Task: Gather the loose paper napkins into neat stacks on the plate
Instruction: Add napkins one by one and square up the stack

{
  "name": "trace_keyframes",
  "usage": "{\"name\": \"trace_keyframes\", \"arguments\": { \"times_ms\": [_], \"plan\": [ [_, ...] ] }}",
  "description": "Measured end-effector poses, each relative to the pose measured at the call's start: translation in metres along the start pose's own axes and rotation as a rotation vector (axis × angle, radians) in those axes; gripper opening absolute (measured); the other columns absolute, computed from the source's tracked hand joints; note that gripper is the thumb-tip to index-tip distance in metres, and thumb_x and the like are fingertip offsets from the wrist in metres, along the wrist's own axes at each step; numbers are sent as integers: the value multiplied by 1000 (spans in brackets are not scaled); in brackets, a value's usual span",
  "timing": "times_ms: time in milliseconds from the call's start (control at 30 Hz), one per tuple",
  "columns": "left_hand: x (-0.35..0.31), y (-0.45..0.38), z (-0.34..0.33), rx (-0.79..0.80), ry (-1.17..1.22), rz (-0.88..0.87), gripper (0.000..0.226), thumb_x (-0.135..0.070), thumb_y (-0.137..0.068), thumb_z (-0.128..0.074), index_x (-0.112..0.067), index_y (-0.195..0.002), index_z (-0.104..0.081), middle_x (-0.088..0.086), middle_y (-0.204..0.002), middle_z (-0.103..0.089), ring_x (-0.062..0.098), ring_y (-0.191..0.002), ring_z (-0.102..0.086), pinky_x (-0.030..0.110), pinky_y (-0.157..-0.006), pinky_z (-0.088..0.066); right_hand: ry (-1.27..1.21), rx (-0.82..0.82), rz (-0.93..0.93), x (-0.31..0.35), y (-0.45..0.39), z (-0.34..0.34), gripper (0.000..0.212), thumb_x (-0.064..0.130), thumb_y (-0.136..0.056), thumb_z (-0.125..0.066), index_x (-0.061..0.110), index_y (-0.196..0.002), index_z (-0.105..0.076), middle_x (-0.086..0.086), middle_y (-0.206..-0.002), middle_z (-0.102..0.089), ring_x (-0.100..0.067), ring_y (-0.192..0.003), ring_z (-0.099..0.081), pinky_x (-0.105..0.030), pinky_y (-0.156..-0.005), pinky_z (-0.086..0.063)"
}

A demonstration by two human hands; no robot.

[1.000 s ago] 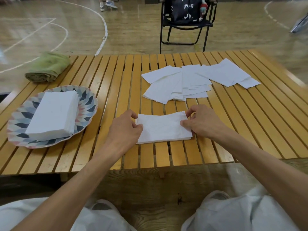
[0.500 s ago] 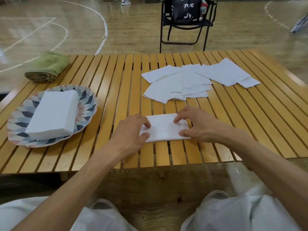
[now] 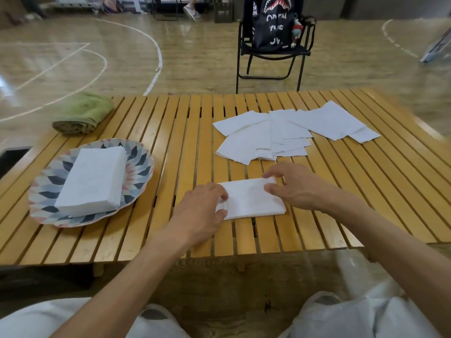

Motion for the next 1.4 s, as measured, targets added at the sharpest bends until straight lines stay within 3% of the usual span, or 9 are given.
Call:
{"name": "trace_keyframes", "arguments": {
  "times_ms": [133, 367, 700, 867, 933, 1033, 1133, 1233, 1400],
  "plan": [
    [-2, 0, 0, 2, -22, -7, 34, -30, -96, -59, -29, -130, -52, -10, -140, -49, 12, -128, -44, 34, -108, -35, -17, -4, 12, 15, -20, -3, 39, 36, -101, -56, 28, -139, -55, 5, -155, -41, -17, -141, -38, -29, -105, -30],
    [-4, 1, 0, 12, -15, -45, 35, -25, -96, -56, -27, -131, -53, -9, -139, -50, 13, -127, -45, 36, -107, -39, 99, 10, 73, 65, -83, -40, 53, 35, -102, -49, 26, -153, -39, -6, -167, -18, -26, -153, -12, -44, -120, -20],
    [0, -1, -1, 8, -11, -54, 38, -26, -96, -56, -28, -134, -51, -10, -143, -47, 12, -130, -43, 36, -109, -35, 299, -40, 122, 76, -116, -48, 32, 27, -103, -38, 10, -124, -56, -7, -127, -55, -29, -123, -47, -43, -93, -41],
    [2, 0, 0, 5, 0, -56, 38, -25, -96, -57, -27, -134, -51, -9, -143, -47, 13, -130, -43, 36, -109, -35, 91, -115, 138, 77, -91, -24, 47, 26, -105, -44, 13, -150, -43, -5, -157, -42, -24, -142, -38, -40, -115, -32],
    [3, 1, 2, -13, 26, -51, 37, -25, -97, -57, -27, -133, -53, -9, -142, -48, 12, -129, -45, 35, -109, -37, -81, -266, 180, 77, -65, 4, 40, 25, -102, -54, 14, -141, -55, -2, -145, -56, -19, -132, -50, -32, -110, -38],
    [11, -1, 13, -104, 108, -11, 31, -27, -97, -58, -30, -128, -57, -12, -140, -50, 10, -128, -47, 29, -107, -35, -289, -494, 238, 69, -17, 49, 23, 26, -98, -63, 16, -116, -74, 13, -104, -71, -2, -96, -65, -21, -88, -53],
    [19, -3, 33, -226, 210, 17, 21, -28, -97, -56, -38, -116, -57, -19, -123, -54, -5, -113, -46, 12, -94, -29, -485, -586, 224, 52, 19, 73, 31, 40, -99, -60, 17, -90, -78, 11, -74, -68, 1, -74, -60, -8, -67, -45],
    [19, -3, 52, -328, 318, 4, 20, -29, -98, -55, -43, -111, -53, -26, -109, -50, -19, -102, -45, 5, -81, -30, -690, -659, 187, 31, 42, 84, 43, 47, -96, -61, 11, -77, -73, 1, -71, -63, -5, -68, -56, -13, -64, -44],
    [8, 2, 62, -374, 479, -47, 28, -43, -95, -57, -35, -122, -56, -25, -116, -57, -11, -110, -51, 11, -89, -38, -955, -605, 176, 18, 47, 77, 20, 34, -87, -76, 22, -72, -71, 12, -72, -64, -2, -73, -57, -26, -71, -44]
  ]
}}
Point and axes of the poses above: each hand's wrist, its own y-axis away from the middle knuckle, its own z-axis out of the back of the hand, x = y × z, the point moved 10 cm from there along -y, towards the middle knuckle
